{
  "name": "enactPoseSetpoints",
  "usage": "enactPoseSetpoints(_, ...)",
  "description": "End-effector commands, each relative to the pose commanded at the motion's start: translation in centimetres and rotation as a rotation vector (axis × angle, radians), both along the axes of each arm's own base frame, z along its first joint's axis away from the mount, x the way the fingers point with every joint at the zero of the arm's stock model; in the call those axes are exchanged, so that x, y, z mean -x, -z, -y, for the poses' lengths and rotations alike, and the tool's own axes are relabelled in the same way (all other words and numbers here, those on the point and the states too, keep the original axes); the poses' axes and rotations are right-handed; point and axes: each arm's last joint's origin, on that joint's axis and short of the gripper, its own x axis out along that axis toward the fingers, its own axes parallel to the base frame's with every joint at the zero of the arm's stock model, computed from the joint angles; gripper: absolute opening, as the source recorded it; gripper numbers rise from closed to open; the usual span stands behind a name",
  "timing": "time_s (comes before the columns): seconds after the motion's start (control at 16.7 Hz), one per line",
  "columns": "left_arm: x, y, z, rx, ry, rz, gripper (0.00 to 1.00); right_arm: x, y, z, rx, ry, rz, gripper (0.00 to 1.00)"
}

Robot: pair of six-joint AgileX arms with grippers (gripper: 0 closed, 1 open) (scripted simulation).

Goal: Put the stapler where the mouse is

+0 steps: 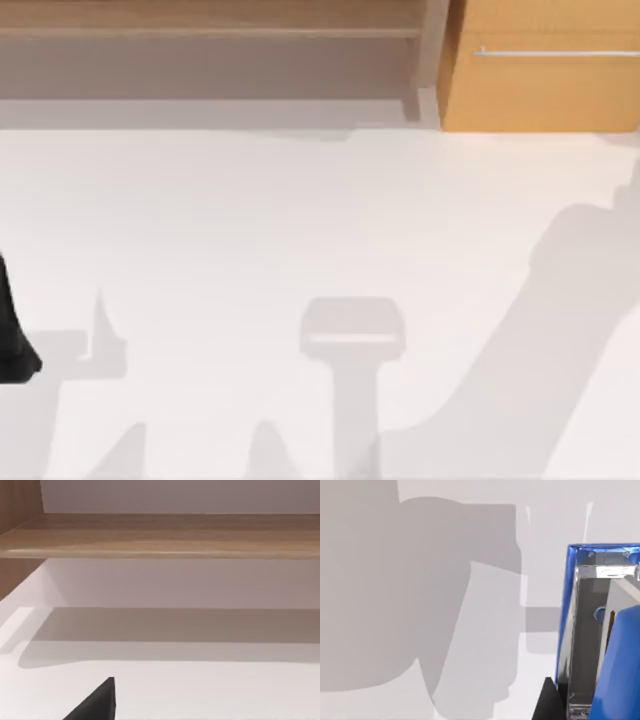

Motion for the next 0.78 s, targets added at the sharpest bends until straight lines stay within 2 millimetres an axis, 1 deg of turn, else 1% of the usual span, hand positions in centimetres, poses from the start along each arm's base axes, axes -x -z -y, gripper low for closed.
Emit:
enactPoseSetpoints(0.54,0.0,0.0,0.0,0.0,0.0,0.0,1.0,0.7,1.4,-0.1,0.011,0.0,-0.076,0.0)
enactPoseSetpoints(0.78,0.0,0.0,0.0,0.0,0.0,0.0,1.0,0.7,1.5,0.1,0.017,0.004,-0.061,0.0)
